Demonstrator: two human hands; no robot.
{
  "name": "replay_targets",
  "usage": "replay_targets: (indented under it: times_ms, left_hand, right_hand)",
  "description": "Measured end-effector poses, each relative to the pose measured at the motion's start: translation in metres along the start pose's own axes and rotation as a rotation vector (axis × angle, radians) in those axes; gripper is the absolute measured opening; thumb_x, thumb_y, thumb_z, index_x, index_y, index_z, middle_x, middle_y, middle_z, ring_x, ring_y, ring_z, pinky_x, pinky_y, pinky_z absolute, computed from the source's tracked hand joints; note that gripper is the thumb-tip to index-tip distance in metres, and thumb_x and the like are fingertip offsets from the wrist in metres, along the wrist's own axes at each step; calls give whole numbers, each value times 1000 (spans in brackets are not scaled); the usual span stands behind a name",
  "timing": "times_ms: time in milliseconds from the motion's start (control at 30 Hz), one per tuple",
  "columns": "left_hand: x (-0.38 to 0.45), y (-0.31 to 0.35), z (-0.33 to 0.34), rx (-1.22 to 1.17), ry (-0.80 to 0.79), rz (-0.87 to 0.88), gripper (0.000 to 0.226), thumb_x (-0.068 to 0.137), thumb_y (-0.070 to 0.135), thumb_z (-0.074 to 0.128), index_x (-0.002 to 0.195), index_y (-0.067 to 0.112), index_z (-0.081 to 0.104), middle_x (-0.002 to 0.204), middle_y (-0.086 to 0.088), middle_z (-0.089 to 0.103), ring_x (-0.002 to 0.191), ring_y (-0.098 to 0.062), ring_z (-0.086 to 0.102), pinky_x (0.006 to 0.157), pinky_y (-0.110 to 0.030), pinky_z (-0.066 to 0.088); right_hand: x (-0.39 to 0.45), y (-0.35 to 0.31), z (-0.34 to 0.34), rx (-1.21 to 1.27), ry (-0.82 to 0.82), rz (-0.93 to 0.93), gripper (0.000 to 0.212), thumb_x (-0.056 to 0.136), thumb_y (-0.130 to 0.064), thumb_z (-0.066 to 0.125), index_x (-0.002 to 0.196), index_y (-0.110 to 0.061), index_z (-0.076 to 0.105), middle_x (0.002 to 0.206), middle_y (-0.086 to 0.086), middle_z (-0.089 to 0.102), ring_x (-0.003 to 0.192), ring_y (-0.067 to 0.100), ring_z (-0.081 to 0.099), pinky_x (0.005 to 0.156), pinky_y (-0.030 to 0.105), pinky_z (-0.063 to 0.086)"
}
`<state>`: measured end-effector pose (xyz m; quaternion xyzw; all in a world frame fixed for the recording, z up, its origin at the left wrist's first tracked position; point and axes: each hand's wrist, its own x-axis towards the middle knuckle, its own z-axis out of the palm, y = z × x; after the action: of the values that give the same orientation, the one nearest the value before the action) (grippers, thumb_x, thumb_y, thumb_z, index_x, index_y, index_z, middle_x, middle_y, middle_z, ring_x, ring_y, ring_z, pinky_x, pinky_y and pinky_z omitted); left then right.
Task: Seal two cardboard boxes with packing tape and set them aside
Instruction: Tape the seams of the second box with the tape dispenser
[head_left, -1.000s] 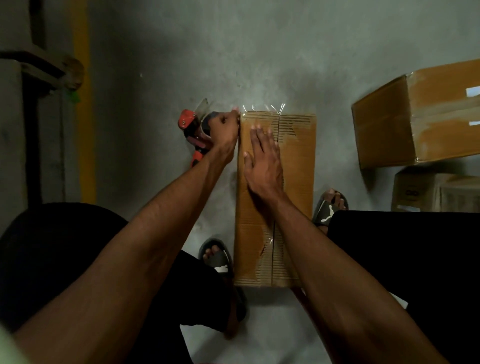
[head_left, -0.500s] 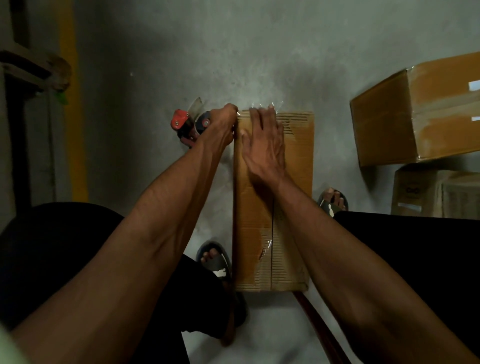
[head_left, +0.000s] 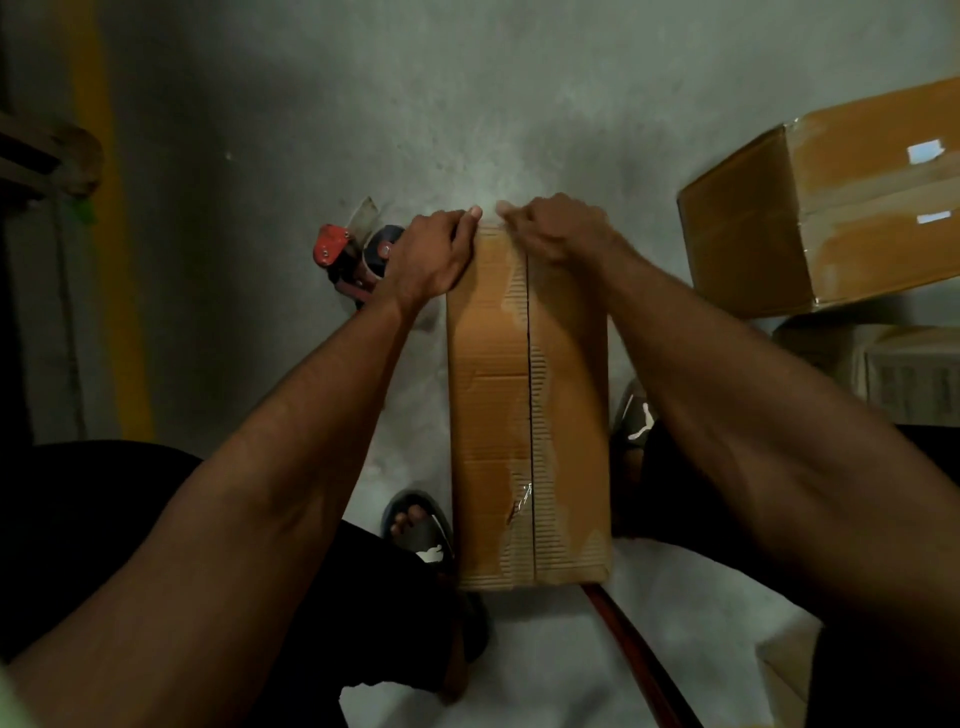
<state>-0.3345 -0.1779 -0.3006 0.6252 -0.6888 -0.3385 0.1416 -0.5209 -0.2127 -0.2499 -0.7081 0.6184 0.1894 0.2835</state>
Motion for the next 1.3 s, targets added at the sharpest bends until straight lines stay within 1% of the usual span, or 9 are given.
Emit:
replay_targets:
  times_ms: [133,267,433,600,767,933,1100,1200,1300]
  left_hand:
    - [8,2,1,154,-69,-83,62,105,57,17,83,16,58,88,-6,61,84,-27,58,80,-46,51]
    - [21,-5,11,-70,-106,-267,67,104,57,23,99,4,64,100,-14,64,98,-30,61,89,-43,47]
    - [29,-8,19,-464,-135,-386,45,105,36,35,74,11,55,71,-6,55,67,-16,50,67,-31,40]
    - [31,-14,32,-617,-76,-449,30,94,23,45,72,13,62,71,-5,60,67,-11,54,69,-34,42]
    - [28,-12,38,-795,89,-457,33,91,12,48,86,16,80,96,-8,78,96,-24,73,94,-39,57]
    - [25,-5,36,-779,172,-388,36,87,1,42,85,6,78,88,-10,78,88,-25,74,84,-41,60]
    - [17,-7,36,-637,281,-194,28,104,30,47,111,18,71,94,-3,73,91,-19,71,80,-40,58]
    - [12,2,31,-273,275,-11,31,103,47,52,109,27,75,99,14,73,100,-6,63,86,-20,44]
    - [13,8,28,-312,176,57,34,101,47,57,101,22,80,92,12,76,89,-5,69,82,-34,55]
  right_hand:
    - [-3,55,-2,236,-55,117,83,99,-73,16,137,-15,61,142,19,57,129,37,55,111,53,36]
    - [-7,62,18,914,98,99,46,106,-46,44,111,-16,78,117,-2,74,106,5,67,109,34,45]
    - [-2,56,40,1219,235,227,38,99,-47,59,89,-17,80,88,-5,78,85,6,74,91,28,57]
    - [7,59,48,1167,279,319,44,101,-51,50,85,-23,80,86,-4,78,85,11,73,82,25,55]
    - [11,56,47,1159,381,406,36,95,-21,47,75,-20,77,80,-4,74,78,12,70,73,28,56]
    - [18,52,45,1154,424,448,34,90,-15,48,67,-18,73,75,0,72,78,18,71,77,39,59]
    - [11,51,50,1152,666,321,29,100,-22,51,85,-12,74,85,-8,71,86,0,65,81,18,52]
    - [4,43,55,1043,758,184,31,98,-35,60,81,-14,74,82,-9,70,80,-1,64,75,15,47]
    - [3,39,56,957,648,149,37,97,-45,60,77,-20,79,71,-11,72,75,0,67,81,5,41]
